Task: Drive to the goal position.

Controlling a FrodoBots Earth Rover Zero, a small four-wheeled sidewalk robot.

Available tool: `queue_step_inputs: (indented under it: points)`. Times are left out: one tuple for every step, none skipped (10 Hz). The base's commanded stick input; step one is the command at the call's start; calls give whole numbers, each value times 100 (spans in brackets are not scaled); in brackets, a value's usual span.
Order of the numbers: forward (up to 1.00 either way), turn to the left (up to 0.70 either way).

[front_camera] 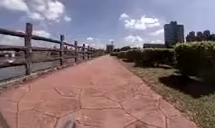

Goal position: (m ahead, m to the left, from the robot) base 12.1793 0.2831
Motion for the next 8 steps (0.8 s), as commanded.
queue_step_inputs:
  points:
    - [70,0]
    - [70,0]
    - [70,0]
    - [70,0]
    - [70,0]
    - [70,0]
    - [70,0]
    - [70,0]
